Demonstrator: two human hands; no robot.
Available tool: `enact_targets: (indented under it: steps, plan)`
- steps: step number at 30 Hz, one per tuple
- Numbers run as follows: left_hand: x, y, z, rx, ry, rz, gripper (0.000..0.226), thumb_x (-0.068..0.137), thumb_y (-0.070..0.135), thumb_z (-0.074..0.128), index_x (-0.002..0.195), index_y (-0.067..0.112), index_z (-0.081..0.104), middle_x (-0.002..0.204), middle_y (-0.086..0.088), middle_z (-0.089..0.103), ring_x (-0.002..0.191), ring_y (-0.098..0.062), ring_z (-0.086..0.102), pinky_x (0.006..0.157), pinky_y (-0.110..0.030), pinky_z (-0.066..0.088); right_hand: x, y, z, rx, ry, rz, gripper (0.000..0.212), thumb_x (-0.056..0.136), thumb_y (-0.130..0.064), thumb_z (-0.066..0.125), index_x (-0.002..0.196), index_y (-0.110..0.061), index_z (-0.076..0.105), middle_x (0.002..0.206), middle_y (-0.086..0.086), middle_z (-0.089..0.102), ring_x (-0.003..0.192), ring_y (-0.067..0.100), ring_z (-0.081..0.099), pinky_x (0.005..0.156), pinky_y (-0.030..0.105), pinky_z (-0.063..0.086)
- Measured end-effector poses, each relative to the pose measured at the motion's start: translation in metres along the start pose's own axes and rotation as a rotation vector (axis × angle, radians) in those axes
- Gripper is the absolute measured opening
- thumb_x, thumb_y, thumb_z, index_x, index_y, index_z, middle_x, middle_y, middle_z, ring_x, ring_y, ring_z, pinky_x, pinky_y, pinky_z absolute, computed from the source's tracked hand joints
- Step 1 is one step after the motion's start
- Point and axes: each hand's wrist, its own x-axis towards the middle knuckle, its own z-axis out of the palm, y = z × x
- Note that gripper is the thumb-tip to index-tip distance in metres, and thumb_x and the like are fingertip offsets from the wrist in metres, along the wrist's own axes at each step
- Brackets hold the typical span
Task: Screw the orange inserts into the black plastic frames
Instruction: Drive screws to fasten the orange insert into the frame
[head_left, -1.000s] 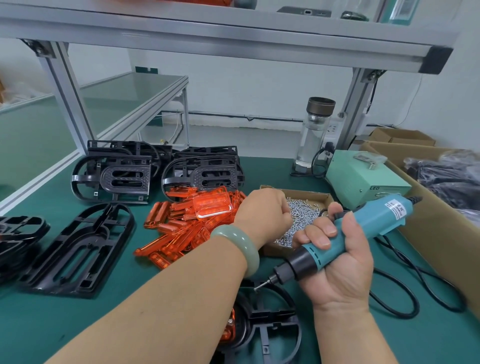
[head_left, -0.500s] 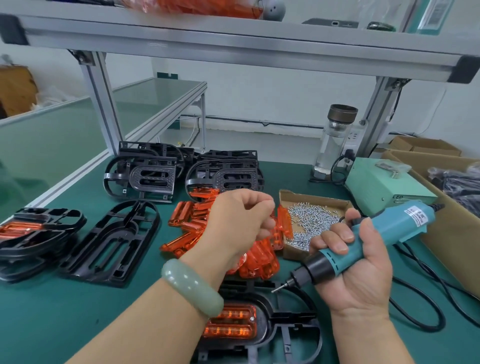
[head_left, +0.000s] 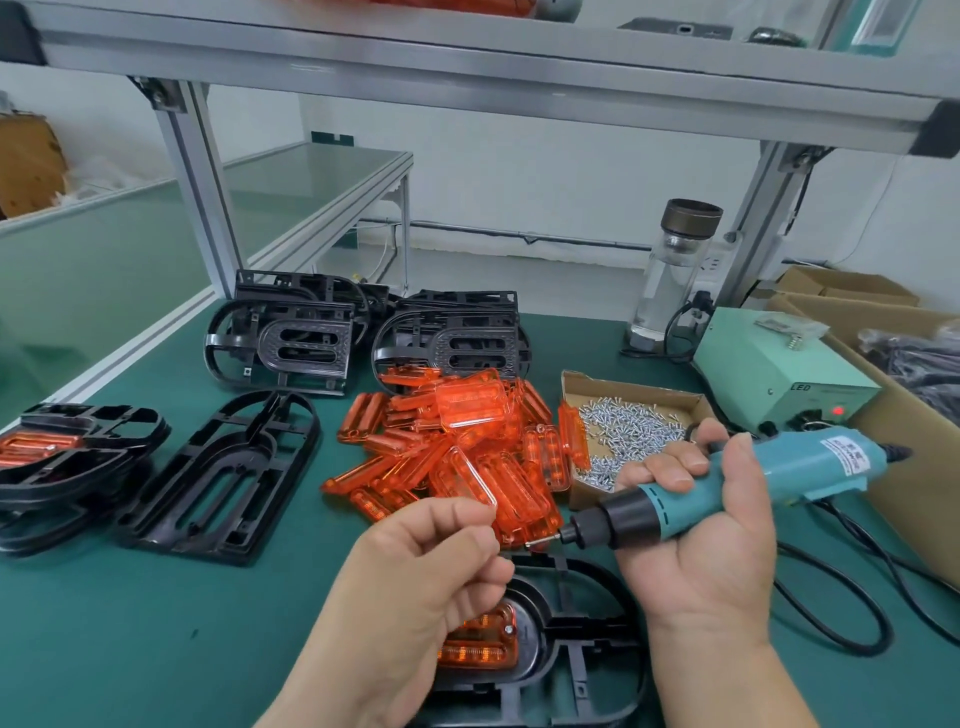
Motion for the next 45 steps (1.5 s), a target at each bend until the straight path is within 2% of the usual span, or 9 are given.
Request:
enact_targets:
  steps: [4, 8, 10, 13, 16, 28, 32, 37, 45]
  plan:
    - [-0.003, -0.005, 0.004, -0.082, 0.018, -0.064, 0.008, 0.083, -0.005, 0.058, 0.085, 0.000, 0.064, 0.060, -0.012, 0.062, 0.050, -0.017, 0.062, 0.044, -0.022, 0.052, -0.002, 0.000, 0.000, -0.002, 0.008, -0.001, 0.010, 0.085, -0.034, 0.055, 0.088, -0.025, 0.054, 0.063, -0.012, 0.044, 0.047, 0.001, 0.044, 0.056, 0.018, 0.046]
    - [-0.003, -0.005, 0.004, -0.133, 0.013, -0.100, 0.013, 0.082, -0.006, 0.058, 0.091, 0.003, 0.062, 0.061, -0.012, 0.063, 0.052, -0.018, 0.064, 0.043, -0.023, 0.052, -0.002, 0.001, 0.001, 0.003, 0.034, 0.003, 0.011, 0.082, -0.034, 0.057, 0.087, -0.025, 0.055, 0.062, -0.012, 0.044, 0.046, 0.002, 0.045, 0.055, 0.018, 0.047]
    - [-0.004, -0.004, 0.003, -0.153, 0.007, -0.103, 0.020, 0.074, -0.002, 0.063, 0.093, 0.003, 0.063, 0.062, -0.012, 0.064, 0.053, -0.018, 0.065, 0.044, -0.023, 0.052, -0.003, 0.002, 0.002, 0.011, 0.039, 0.005, 0.011, 0.082, -0.034, 0.057, 0.087, -0.024, 0.055, 0.062, -0.012, 0.044, 0.046, 0.002, 0.045, 0.055, 0.018, 0.047]
    - [-0.005, -0.004, 0.003, -0.188, -0.014, -0.143, 0.030, 0.062, 0.010, 0.066, 0.090, 0.000, 0.066, 0.064, -0.012, 0.065, 0.052, -0.016, 0.064, 0.043, -0.021, 0.052, -0.004, 0.003, 0.002, 0.013, 0.038, 0.006, 0.011, 0.082, -0.034, 0.057, 0.087, -0.024, 0.055, 0.063, -0.012, 0.044, 0.046, 0.002, 0.045, 0.055, 0.018, 0.047]
    - [-0.008, -0.004, 0.006, -0.224, -0.068, -0.219, 0.026, 0.064, 0.014, 0.064, 0.086, 0.000, 0.067, 0.068, -0.015, 0.066, 0.051, -0.016, 0.063, 0.041, -0.021, 0.051, -0.005, 0.003, 0.004, 0.014, 0.042, 0.001, 0.012, 0.082, -0.035, 0.057, 0.087, -0.024, 0.055, 0.063, -0.012, 0.044, 0.047, 0.002, 0.045, 0.056, 0.018, 0.046]
    - [-0.008, -0.007, 0.008, -0.282, -0.152, -0.321, 0.031, 0.069, 0.009, 0.062, 0.097, -0.003, 0.063, 0.069, -0.016, 0.065, 0.050, -0.016, 0.062, 0.041, -0.021, 0.052, -0.006, 0.002, 0.004, 0.003, 0.018, -0.006, 0.013, 0.084, -0.037, 0.056, 0.089, -0.025, 0.054, 0.063, -0.012, 0.044, 0.047, 0.001, 0.044, 0.056, 0.018, 0.046]
    - [-0.008, -0.008, 0.009, -0.242, -0.137, -0.270, 0.021, 0.078, 0.009, 0.060, 0.096, -0.001, 0.063, 0.068, -0.014, 0.065, 0.050, -0.015, 0.062, 0.041, -0.020, 0.051, -0.007, 0.002, 0.005, -0.019, 0.013, -0.023, 0.013, 0.083, -0.037, 0.057, 0.089, -0.025, 0.055, 0.063, -0.012, 0.044, 0.047, 0.001, 0.044, 0.056, 0.019, 0.046]
    - [-0.006, -0.013, 0.009, -0.065, -0.050, -0.132, 0.014, 0.088, 0.010, 0.058, 0.094, 0.001, 0.066, 0.069, -0.012, 0.068, 0.053, -0.013, 0.063, 0.043, -0.019, 0.049, -0.008, 0.002, 0.006, -0.048, -0.005, -0.043, 0.012, 0.085, -0.035, 0.055, 0.091, -0.025, 0.054, 0.062, -0.012, 0.045, 0.047, 0.001, 0.045, 0.058, 0.019, 0.047]
    - [-0.005, -0.015, 0.008, 0.228, 0.029, 0.046, 0.023, 0.090, 0.016, 0.060, 0.071, 0.014, 0.073, 0.067, -0.008, 0.071, 0.057, -0.015, 0.066, 0.049, -0.020, 0.050, -0.010, 0.003, 0.008, -0.063, -0.027, -0.061, 0.012, 0.085, -0.034, 0.055, 0.092, -0.025, 0.054, 0.063, -0.013, 0.045, 0.048, 0.001, 0.044, 0.058, 0.019, 0.046]
